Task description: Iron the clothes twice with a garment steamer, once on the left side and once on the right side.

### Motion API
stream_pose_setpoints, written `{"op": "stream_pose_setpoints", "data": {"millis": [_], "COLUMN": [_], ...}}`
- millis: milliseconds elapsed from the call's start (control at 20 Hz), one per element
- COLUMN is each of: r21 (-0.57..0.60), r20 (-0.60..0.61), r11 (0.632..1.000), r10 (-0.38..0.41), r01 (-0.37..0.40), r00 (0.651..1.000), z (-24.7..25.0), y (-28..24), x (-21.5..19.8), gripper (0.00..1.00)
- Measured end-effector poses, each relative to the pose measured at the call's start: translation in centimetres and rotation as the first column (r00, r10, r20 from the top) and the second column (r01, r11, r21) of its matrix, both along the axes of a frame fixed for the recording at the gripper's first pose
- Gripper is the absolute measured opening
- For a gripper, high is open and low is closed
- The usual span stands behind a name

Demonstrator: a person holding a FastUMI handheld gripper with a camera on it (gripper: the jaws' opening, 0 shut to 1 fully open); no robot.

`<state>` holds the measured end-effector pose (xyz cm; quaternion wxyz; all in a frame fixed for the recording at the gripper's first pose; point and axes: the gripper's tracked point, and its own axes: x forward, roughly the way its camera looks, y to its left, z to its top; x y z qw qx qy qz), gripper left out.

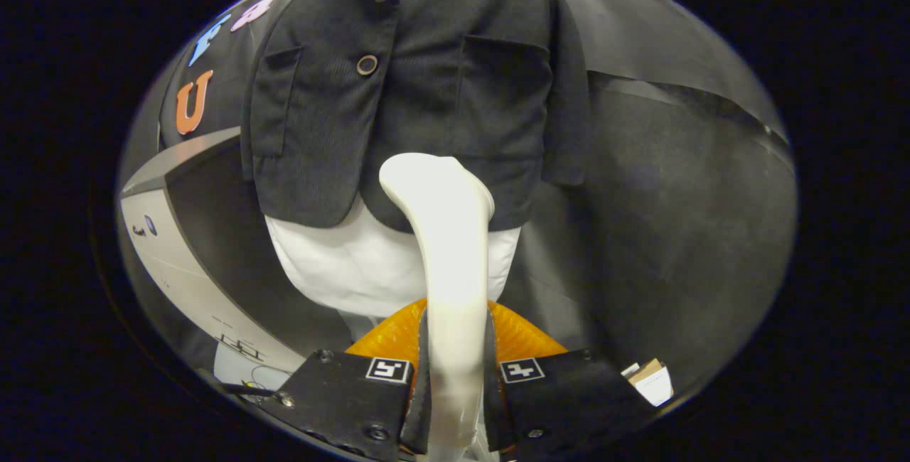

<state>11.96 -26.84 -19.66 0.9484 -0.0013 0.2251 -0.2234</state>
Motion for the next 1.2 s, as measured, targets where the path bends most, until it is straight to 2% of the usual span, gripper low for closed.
{"op": "stream_pose_setpoints", "data": {"millis": [150, 300, 500, 850, 1050, 1200], "r21": [0.034, 0.033, 0.024, -0.073, -0.139, -0.160], "r20": [0.006, 0.082, 0.178, 0.340, 0.400, 0.442], "r11": [0.998, 0.996, 0.995, 0.997, 0.990, 0.986], "r10": [-0.046, -0.091, -0.096, 0.001, 0.070, 0.107], "r01": [0.045, 0.088, 0.093, 0.025, -0.015, -0.040], "r00": [0.999, 0.993, 0.979, 0.940, 0.914, 0.891], "z": [-0.1, 3.3, 7.5, 14.3, 18.5, 20.6], "y": [1.8, 4.5, 10.2, 20.9, 25.9, 27.7], "x": [-2.0, -4.0, -8.7, -18.5, -22.0, -24.0], "gripper": [0.33, 0.33, 0.33, 0.33, 0.33, 0.33]}}
